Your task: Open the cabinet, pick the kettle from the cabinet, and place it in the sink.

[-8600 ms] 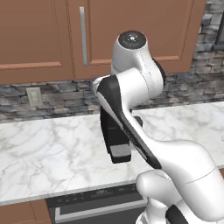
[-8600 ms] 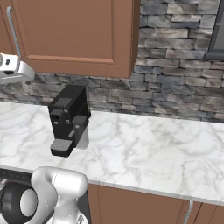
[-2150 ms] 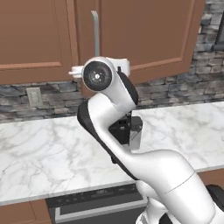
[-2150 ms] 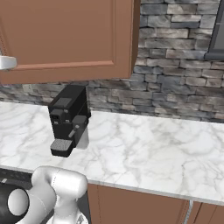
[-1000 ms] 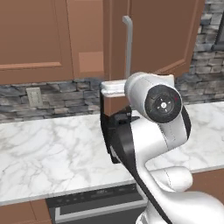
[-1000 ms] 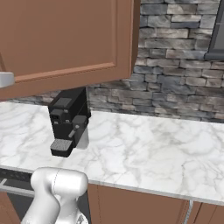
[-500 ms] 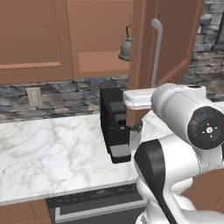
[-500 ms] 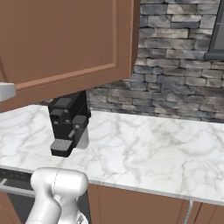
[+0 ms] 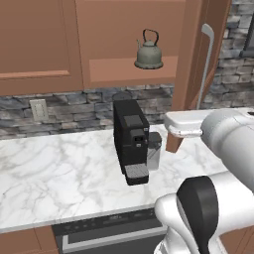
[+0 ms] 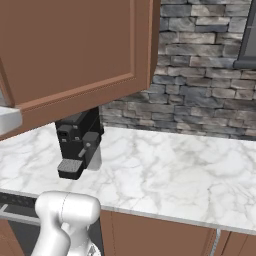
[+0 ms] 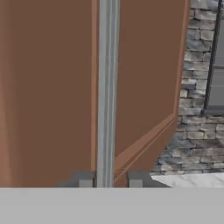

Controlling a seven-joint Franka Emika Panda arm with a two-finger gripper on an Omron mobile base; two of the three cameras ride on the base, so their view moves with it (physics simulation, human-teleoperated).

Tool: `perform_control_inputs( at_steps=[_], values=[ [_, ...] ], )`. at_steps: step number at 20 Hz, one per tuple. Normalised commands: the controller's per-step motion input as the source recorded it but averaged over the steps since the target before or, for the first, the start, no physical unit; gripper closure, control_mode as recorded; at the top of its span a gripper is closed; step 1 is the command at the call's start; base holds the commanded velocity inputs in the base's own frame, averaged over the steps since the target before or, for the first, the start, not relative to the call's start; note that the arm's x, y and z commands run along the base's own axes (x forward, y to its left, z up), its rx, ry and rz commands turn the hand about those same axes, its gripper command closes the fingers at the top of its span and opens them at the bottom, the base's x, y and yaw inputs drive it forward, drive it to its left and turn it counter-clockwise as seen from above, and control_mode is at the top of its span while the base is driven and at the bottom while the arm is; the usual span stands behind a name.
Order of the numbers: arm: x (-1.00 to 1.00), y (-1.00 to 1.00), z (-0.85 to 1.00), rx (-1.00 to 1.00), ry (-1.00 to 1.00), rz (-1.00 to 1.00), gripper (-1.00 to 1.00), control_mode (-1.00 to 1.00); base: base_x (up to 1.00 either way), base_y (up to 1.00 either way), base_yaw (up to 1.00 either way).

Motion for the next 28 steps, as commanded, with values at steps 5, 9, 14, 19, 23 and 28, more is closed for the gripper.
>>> perform_control_inputs(
  at_steps=[5, 9, 14, 19, 23, 28],
  values=[
    [-0.48, -0.01, 0.05, 0.19, 0.0, -0.12, -1.0, -1.0, 0.0, 0.0, 0.0],
    [-0.48, 0.07, 0.07, 0.19, 0.0, -0.11, -1.0, -1.0, 0.0, 0.0, 0.0],
    [-0.39, 0.2, 0.08, 0.2, 0.0, -0.06, -1.0, -1.0, 0.0, 0.0, 0.0],
    [-0.18, 0.28, 0.07, 0.22, 0.11, -0.07, -1.0, -1.0, 0.0, 0.0, 0.0],
    [-0.08, 0.34, 0.02, 0.28, 0.12, -0.1, -1.0, -1.0, 0.0, 0.0, 0.0],
    [0.19, 0.29, -0.11, 0.28, 0.02, -0.1, -1.0, -1.0, 0.0, 0.0, 0.0]
  ],
)
